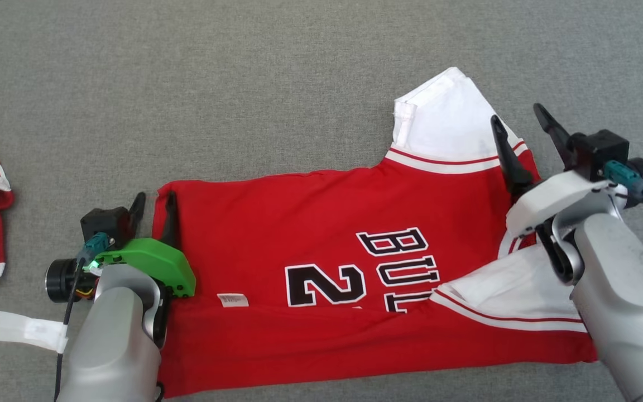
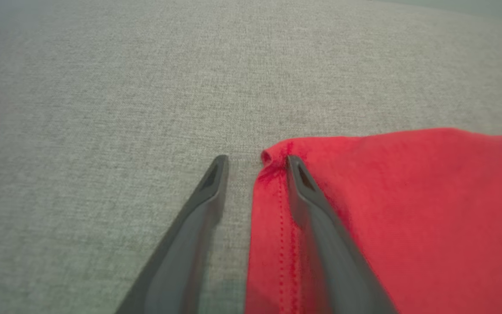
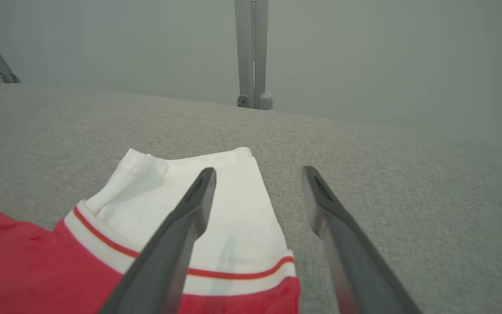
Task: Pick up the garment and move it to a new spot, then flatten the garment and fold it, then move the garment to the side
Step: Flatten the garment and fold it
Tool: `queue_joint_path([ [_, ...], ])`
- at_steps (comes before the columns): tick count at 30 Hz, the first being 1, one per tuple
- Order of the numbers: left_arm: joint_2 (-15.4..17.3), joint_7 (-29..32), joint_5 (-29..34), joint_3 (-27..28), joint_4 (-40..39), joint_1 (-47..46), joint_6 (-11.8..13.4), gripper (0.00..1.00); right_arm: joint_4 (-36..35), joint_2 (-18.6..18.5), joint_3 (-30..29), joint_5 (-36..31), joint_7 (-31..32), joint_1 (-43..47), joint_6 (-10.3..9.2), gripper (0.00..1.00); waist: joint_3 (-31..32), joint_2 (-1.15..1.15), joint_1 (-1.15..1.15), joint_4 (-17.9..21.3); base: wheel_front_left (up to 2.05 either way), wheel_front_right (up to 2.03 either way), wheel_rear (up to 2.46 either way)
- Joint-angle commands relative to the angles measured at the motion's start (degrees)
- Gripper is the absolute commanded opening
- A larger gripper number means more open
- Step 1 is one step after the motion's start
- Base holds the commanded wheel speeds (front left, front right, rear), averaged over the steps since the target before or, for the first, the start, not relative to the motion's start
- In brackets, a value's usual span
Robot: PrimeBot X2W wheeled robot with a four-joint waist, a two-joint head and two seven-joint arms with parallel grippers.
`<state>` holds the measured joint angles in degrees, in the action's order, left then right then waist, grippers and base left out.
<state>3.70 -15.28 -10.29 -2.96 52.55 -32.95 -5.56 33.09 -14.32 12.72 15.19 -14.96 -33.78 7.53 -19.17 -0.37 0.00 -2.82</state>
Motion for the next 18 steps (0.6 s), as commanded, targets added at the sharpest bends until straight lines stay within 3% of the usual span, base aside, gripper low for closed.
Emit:
queue_joint_path([
  [1,-0.4,0.3,-0.3,-0.7,1.6,-0.6,-0.5,0.47,2.4,-1.1,1.0,0.6,0.8,-3.1,-0.08,1.0,-0.6,0.37,0.0,-0.6,0.0,0.0,0.0],
  [2,-0.4,0.3,-0.4,-1.2,1.7,-1.0,-0.8,0.4,3.8,-1.3,1.8,0.7,1.2,-4.6,-0.08,1.0,-0.8,0.37,0.0,-0.8,0.0,0.0,0.0],
  [3,-0.4,0.3,-0.4,-1.2,1.7,-1.0,-0.8,0.4,3.8,-1.3,1.8,0.7,1.2,-4.6,-0.08,1.0,-0.8,0.37,0.0,-0.8,0.0,0.0,0.0],
  [4,-0.4,0.3,-0.4,-1.8,2.0,-1.2,-1.0,0.2,5.2,-1.5,2.5,1.0,1.9,-5.9,-0.08,1.0,-1.0,0.37,0.0,-1.0,0.0,0.0,0.0],
  [6,-0.5,0.3,-0.8,-2.6,2.4,-1.8,-1.3,0.0,7.6,-2.0,3.4,1.9,2.9,-8.7,-0.08,1.0,-1.4,0.37,0.0,-1.5,0.0,0.0,0.0],
  [18,-0.6,0.2,-2.7,-6.4,-1.6,-3.3,-1.8,0.0,20.7,-2.8,11.2,6.7,11.5,-20.4,-0.08,1.0,-3.5,0.37,0.0,-5.3,0.0,0.0,0.0],
])
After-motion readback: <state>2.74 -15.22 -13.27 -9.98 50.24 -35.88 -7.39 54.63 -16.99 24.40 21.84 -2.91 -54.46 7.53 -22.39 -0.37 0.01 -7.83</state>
